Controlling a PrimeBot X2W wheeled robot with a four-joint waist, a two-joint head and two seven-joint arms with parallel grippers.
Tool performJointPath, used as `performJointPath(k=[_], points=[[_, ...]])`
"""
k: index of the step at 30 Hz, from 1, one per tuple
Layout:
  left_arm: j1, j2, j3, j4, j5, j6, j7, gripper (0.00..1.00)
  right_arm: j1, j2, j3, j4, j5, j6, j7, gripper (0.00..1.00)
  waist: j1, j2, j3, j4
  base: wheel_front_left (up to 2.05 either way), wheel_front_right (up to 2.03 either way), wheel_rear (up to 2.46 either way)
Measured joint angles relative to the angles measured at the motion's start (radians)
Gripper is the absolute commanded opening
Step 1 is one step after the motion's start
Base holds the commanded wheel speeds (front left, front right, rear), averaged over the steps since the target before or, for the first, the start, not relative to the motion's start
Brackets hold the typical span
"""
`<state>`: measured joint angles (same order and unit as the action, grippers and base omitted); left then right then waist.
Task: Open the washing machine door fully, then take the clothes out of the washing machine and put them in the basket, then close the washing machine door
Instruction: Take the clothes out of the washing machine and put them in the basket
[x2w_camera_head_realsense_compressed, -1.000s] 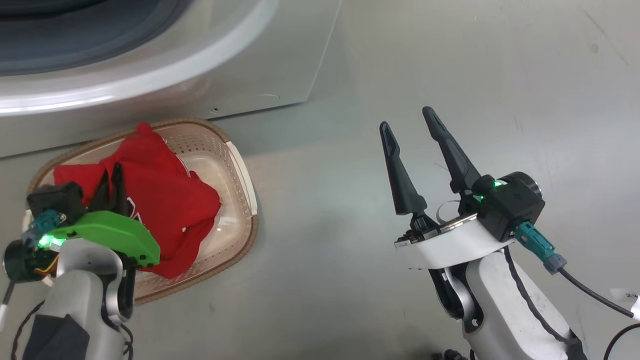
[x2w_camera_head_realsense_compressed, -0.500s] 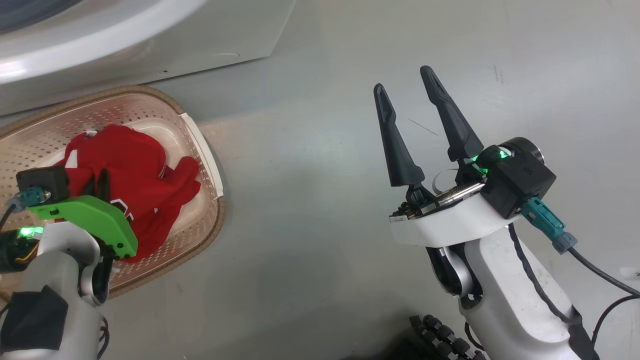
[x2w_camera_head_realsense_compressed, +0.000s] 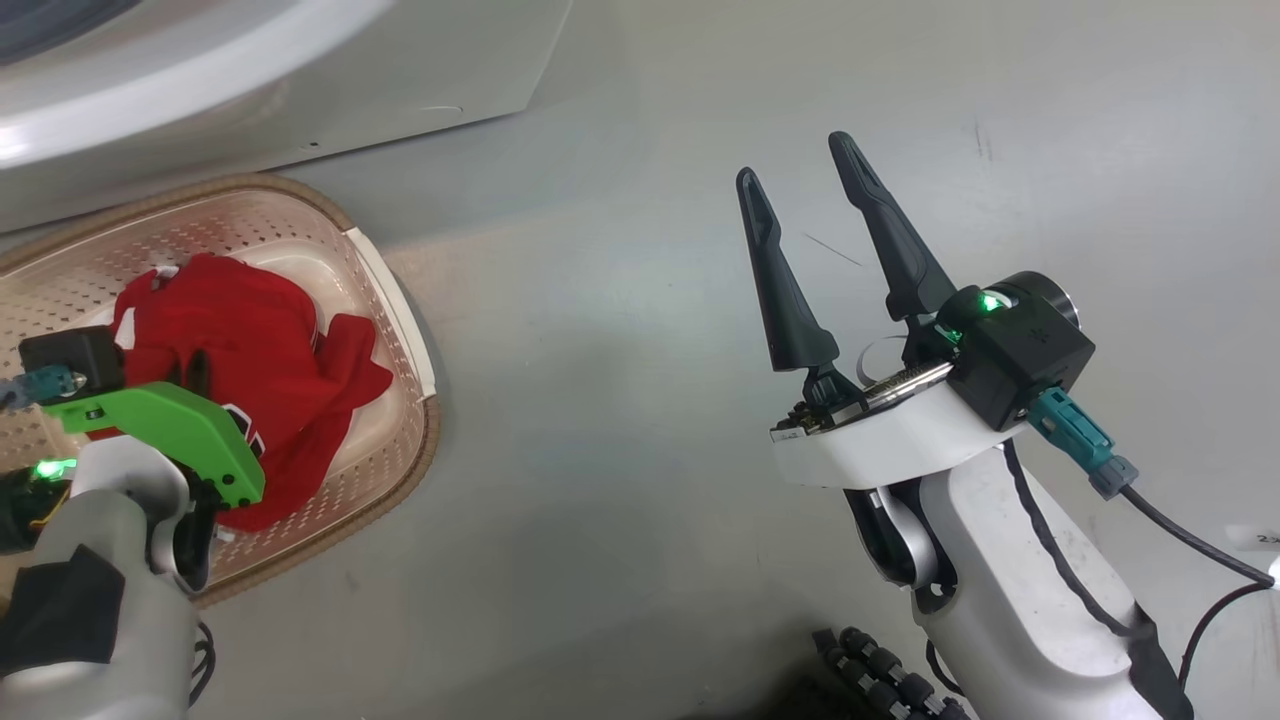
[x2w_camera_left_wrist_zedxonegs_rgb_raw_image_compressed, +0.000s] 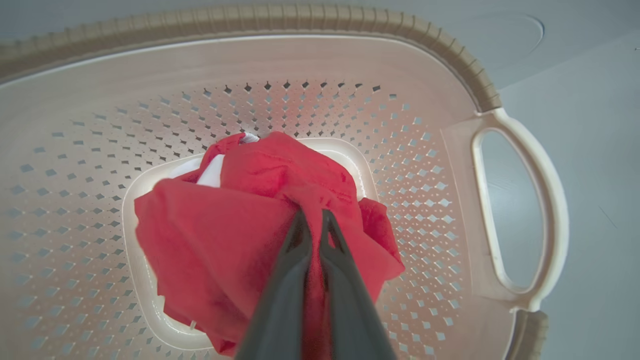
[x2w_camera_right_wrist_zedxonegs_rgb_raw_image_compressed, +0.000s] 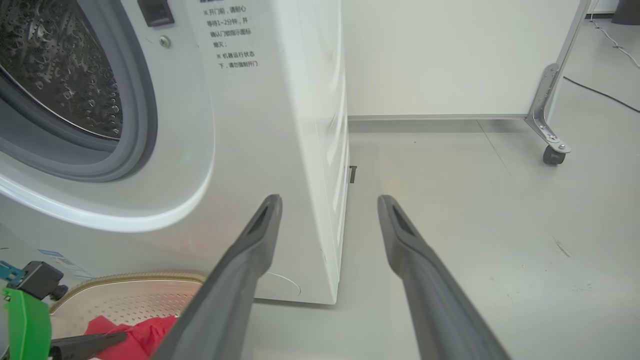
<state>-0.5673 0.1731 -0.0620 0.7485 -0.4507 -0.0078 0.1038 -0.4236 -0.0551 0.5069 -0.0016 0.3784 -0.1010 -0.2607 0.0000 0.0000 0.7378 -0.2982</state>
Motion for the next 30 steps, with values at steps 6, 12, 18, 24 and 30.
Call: performJointPath(k=[6, 12, 18, 24, 30], points=[[-0.007, -0.003, -0.03, 0.059, 0.013, -0.023, -0.036, 1.0, 0.0, 0.0, -0.002, 0.018, 0.0, -0.005, 0.0, 1.0, 0.0, 0.0, -0.025, 0.005, 0.0, 0.0, 0.0], [-0.006, -0.007, -0.046, 0.09, 0.043, -0.038, -0.119, 1.0, 0.0, 0.0, -0.006, 0.043, -0.005, -0.005, 0.0, 1.0, 0.0, 0.0, -0.064, 0.013, 0.0, 0.0, 0.0], [-0.006, -0.032, -0.055, 0.101, 0.046, -0.053, -0.206, 1.0, 0.005, 0.0, -0.027, 0.073, -0.019, -0.007, 0.0, 1.0, 0.0, 0.0, -0.115, 0.027, 0.0, 0.0, 0.0], [-0.006, -0.058, -0.088, 0.086, 0.073, -0.069, -0.301, 1.0, 0.032, -0.001, -0.052, 0.104, -0.035, -0.007, 0.0, 1.0, 0.0, 0.0, -0.173, 0.049, 0.0, 0.0, 0.0], [0.013, -0.093, -0.102, 0.069, 0.075, -0.074, -0.342, 1.0, 0.068, 0.0, -0.069, 0.131, -0.047, -0.007, 0.0, 1.0, 0.0, 0.0, -0.238, 0.079, 0.0, 0.0, 0.0]])
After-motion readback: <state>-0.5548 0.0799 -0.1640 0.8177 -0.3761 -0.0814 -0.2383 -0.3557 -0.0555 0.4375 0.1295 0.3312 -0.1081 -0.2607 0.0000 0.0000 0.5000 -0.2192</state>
